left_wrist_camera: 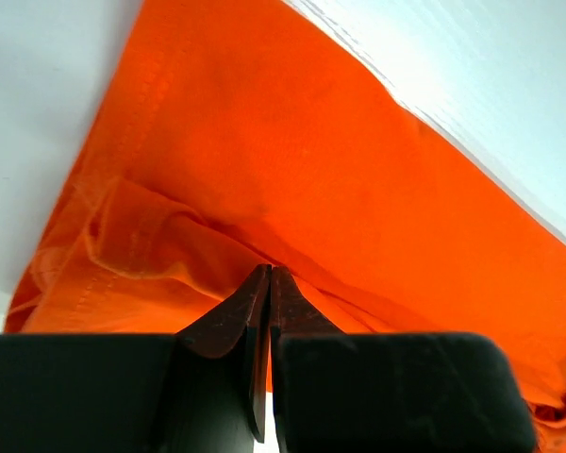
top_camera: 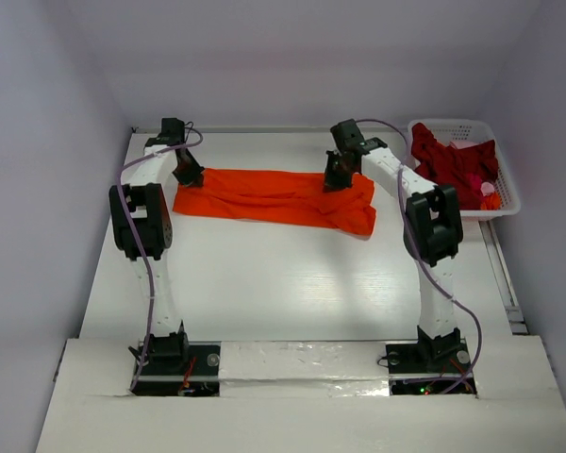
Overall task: Fold and stack the t-shirts
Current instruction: Fold the tshirt
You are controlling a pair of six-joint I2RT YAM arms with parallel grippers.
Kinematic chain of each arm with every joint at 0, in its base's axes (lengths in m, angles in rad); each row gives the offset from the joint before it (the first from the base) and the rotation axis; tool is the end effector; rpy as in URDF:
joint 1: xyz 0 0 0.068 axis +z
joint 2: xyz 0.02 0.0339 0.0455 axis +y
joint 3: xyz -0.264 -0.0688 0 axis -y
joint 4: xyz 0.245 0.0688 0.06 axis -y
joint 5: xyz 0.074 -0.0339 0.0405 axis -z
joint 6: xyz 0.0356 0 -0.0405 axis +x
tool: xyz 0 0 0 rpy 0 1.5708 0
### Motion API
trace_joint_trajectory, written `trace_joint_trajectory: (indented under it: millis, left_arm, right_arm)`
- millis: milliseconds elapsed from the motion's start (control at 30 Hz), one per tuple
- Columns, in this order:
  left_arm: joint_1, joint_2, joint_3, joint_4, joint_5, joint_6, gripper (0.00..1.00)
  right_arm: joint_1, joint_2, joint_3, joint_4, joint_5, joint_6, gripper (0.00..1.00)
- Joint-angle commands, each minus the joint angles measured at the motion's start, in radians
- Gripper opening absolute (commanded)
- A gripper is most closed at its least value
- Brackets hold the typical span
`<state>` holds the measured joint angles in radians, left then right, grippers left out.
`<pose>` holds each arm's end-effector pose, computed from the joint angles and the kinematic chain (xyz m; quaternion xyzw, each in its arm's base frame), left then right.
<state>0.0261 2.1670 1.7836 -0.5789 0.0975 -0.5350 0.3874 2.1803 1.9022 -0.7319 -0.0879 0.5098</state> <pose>0.4804 0.0091 0.2062 -0.2498 0.9197 -0.1203 0.2779 0.4446 0.1848 0.2277 0.0466 0.9590 0.1579 0.2308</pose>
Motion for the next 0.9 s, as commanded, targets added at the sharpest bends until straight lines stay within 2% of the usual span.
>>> trace_joint_trajectory:
  millis: [0,300,700,867]
  left_arm:
    - [0.005,-0.036,0.010,-0.002,-0.053,0.018,0.00]
    - [-0.005,-0.023,-0.013,0.007,-0.079,0.009,0.00]
    - [-0.015,0.020,-0.003,-0.006,-0.073,0.017,0.00]
    - [-0.015,0.014,0.003,-0.007,-0.071,0.018,0.00]
  right_arm:
    - [0.007,-0.076,-0.089,0.028,-0.029,0.032,0.00]
    - [0.007,-0.169,-0.247,0.111,-0.084,0.082,0.00]
    - [0.007,-0.136,-0.223,0.111,-0.165,0.078,0.00]
    - [0.007,-0.113,-0.178,0.108,-0.118,0.056,0.00]
